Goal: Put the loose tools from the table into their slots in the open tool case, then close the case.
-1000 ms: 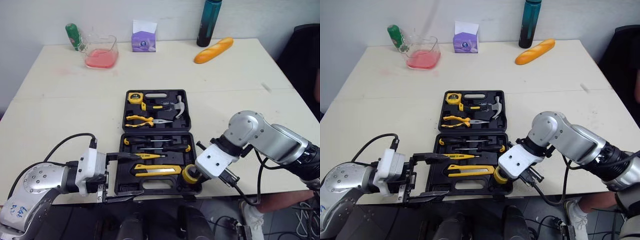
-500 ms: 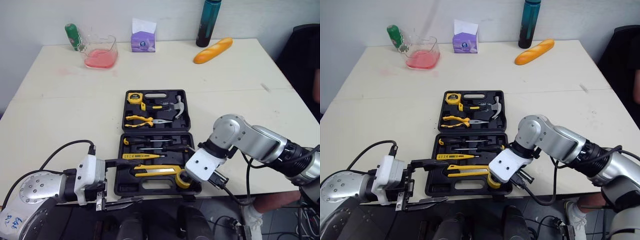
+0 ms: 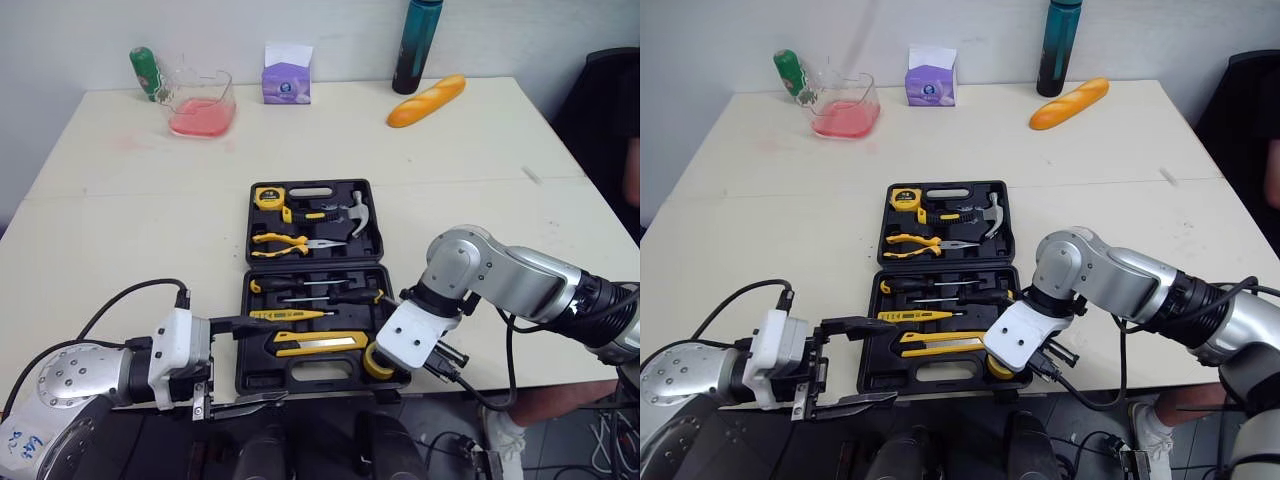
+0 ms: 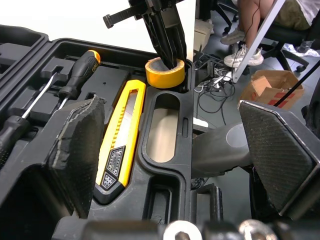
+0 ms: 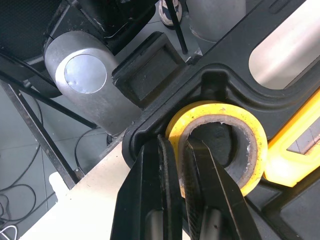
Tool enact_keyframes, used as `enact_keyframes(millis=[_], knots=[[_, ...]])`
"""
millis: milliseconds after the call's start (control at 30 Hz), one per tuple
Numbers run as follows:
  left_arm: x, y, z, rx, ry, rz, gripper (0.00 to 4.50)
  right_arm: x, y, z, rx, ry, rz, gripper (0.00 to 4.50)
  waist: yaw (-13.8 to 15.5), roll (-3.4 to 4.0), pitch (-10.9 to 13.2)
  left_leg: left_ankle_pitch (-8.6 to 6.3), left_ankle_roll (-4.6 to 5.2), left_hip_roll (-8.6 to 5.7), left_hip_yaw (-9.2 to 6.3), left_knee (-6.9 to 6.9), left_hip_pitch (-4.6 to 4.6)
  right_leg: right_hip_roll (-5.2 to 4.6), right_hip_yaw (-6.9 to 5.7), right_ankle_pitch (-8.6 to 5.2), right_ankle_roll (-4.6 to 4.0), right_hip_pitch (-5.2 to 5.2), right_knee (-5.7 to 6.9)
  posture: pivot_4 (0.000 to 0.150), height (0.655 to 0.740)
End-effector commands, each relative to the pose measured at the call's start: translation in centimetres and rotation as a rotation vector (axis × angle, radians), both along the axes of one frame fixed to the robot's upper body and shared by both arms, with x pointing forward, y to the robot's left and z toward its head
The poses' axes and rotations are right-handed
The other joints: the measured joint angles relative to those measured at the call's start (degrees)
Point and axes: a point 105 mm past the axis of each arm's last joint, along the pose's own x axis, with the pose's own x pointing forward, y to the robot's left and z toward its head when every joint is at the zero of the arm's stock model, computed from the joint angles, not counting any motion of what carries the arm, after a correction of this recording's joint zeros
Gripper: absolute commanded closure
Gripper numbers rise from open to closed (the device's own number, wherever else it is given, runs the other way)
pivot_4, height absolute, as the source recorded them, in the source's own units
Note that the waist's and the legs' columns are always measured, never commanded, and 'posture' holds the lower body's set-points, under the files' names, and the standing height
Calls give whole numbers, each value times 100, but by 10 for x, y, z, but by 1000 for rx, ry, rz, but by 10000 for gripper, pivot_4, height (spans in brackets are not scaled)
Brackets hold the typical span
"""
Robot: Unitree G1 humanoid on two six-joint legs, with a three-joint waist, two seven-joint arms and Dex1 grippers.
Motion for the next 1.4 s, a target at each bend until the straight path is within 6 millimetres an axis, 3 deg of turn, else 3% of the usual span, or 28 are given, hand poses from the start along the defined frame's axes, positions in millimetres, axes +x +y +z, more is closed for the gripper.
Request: enact_keyframes(millis=[33, 233, 400, 767, 933, 1233, 1367, 1400], knots=[[-3, -1, 7, 1, -26, -12, 0, -2, -3, -3, -34, 9, 36, 44489, 1, 0, 0, 0, 0, 0, 0, 0, 0, 0, 0, 0, 0, 0, 0, 1500, 7400], [-1, 0, 7, 3, -31, -9, 0, 0, -2, -2, -27, 5, 29, 44489, -6, -8, -4, -1, -1, 3, 0, 0, 1, 2, 0, -1, -1, 0, 1, 1500, 7400], [1, 0, 7, 0, -36, -5, 0, -2, -5, 2, -10, 21, 31, 22969, 4, -8, -4, -2, -2, 4, 1, 0, 0, 2, -1, -1, -3, -1, 0, 1500, 7400], [1, 1, 5, -4, -28, 0, 0, -5, -15, 15, 22, 80, 22, 22969, -16, -8, -4, -8, 0, 6, 4, 0, -1, 1, 0, -2, -3, -4, -1, 1500, 7400], [4, 1, 6, -6, -50, 9, 0, -1, -20, 29, 161, 147, -71, 22969, -3, -9, -5, -9, -1, 6, 4, 0, -1, 1, -1, -2, -4, -4, -2, 1500, 7400], [10, 8, 9, 5, -65, 21, 0, 6, -52, 40, 483, 235, -301, 22969, 9, -12, -7, -12, 4, 6, 6, 2, 0, 2, -1, -2, -3, 1, -3, 1500, 7400], [13, 10, 10, 11, -68, 15, 0, 1, -52, 41, 608, 288, -358, 33358, 4, -12, -7, -12, 4, 8, 9, 1, 1, 4, 1, -2, -3, 0, -3, 1500, 7400], [13, 10, 11, 12, -68, 12, 0, 0, -51, 41, 640, 303, -371, 38530, 15, -12, -7, -12, 3, 8, 8, 1, 2, 5, 1, -2, -3, 0, -3, 1500, 7400]])
